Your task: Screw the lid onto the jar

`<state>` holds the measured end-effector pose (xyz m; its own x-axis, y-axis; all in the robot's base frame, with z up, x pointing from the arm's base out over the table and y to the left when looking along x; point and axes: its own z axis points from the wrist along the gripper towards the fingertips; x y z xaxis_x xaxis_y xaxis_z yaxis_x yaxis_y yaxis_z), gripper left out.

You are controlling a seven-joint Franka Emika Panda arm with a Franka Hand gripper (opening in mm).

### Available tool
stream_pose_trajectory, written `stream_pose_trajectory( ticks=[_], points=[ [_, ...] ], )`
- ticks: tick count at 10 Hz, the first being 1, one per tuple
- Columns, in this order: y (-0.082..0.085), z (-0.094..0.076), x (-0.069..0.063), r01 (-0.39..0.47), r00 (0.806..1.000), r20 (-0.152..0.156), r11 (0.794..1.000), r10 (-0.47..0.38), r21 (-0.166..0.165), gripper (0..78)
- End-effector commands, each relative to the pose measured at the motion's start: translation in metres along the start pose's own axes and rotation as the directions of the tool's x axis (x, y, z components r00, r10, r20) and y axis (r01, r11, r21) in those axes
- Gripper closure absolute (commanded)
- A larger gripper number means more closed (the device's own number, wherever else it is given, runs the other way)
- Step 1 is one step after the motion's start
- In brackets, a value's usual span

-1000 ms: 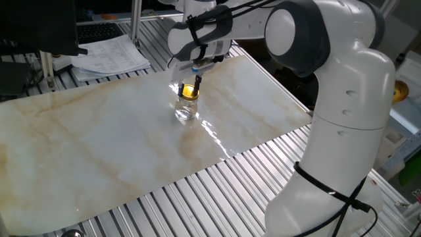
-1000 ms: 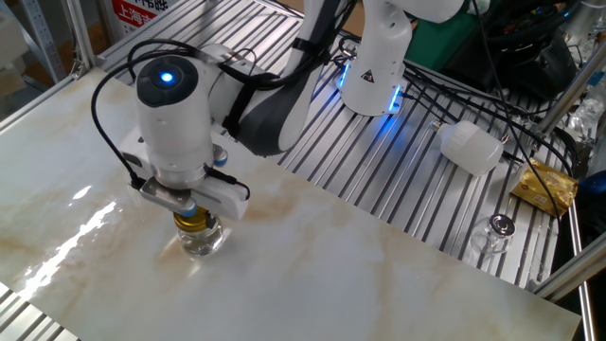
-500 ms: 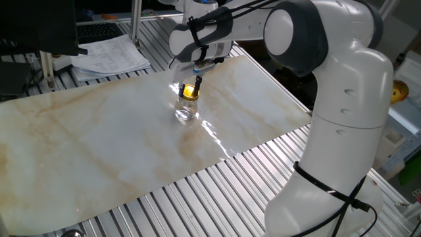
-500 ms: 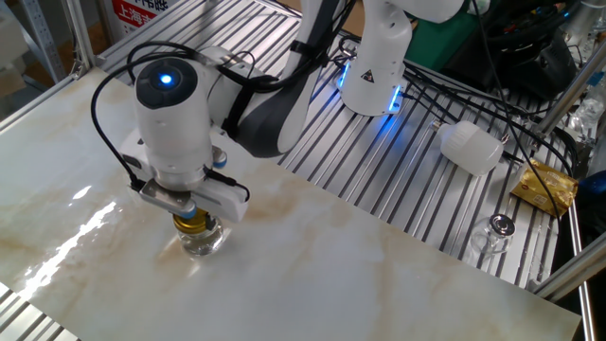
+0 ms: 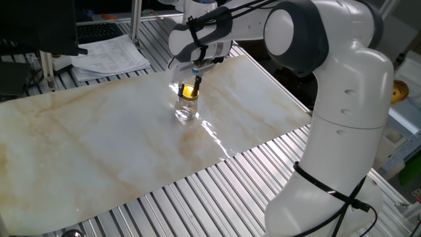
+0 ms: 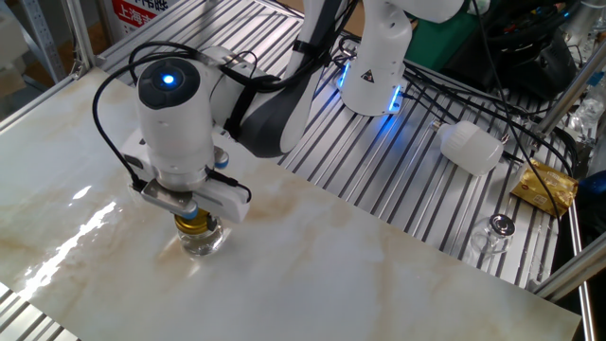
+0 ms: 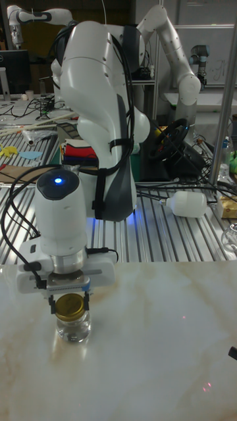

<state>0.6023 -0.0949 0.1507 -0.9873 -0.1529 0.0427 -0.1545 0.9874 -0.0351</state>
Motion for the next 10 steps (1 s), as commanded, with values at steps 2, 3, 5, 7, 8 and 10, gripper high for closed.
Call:
stream_pose_trajectory(
  ticks=[2, 3, 5, 7, 8, 10],
  points=[
    [0.0003, -0.0012, -0.0009, 0.002, 1.0, 0.003, 1.0, -0.002, 0.001, 76.5],
    [0.0003, -0.0011, -0.0009, 0.002, 1.0, 0.003, 1.0, -0.002, 0.001, 76.5],
    [0.0008, 0.0, -0.0013, 0.003, 1.0, 0.004, 1.0, -0.003, 0.002, 76.5],
    [0.0025, 0.0018, -0.0005, 0.002, 1.0, 0.004, 1.0, -0.002, 0.002, 76.5],
    [0.0032, 0.0025, 0.0, 0.001, 1.0, 0.004, 1.0, -0.001, 0.002, 76.5],
    [0.0036, 0.0029, 0.0002, 0.0, 1.0, 0.005, 1.0, 0.0, 0.002, 76.5]
  ],
)
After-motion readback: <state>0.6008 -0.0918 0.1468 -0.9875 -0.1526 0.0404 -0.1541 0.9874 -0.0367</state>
